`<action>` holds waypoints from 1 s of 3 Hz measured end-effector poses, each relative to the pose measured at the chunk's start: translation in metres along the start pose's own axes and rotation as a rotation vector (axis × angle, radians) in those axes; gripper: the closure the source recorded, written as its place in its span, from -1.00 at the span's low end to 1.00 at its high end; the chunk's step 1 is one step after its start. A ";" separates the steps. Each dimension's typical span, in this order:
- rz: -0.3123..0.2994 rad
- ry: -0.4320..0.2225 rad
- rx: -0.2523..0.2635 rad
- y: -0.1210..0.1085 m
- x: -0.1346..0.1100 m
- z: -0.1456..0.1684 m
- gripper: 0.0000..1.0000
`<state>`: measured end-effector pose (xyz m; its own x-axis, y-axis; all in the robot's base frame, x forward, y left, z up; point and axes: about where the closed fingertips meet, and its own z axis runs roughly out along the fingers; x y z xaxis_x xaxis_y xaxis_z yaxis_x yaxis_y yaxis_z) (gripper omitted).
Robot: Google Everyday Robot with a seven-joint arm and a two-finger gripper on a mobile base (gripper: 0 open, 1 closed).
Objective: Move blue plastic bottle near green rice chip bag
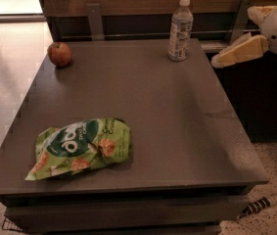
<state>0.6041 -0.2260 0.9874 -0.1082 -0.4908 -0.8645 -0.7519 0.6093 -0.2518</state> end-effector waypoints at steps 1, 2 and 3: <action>0.027 -0.059 -0.018 -0.019 -0.014 0.012 -1.00; 0.026 -0.059 -0.018 -0.019 -0.014 0.012 -1.00; 0.079 -0.129 0.004 -0.045 -0.013 0.037 -1.00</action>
Offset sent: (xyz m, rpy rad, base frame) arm 0.0178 0.0024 0.0074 0.0520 -0.0063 0.0118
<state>0.6634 -0.2238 0.9940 -0.0828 -0.3574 -0.9303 -0.7419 0.6454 -0.1820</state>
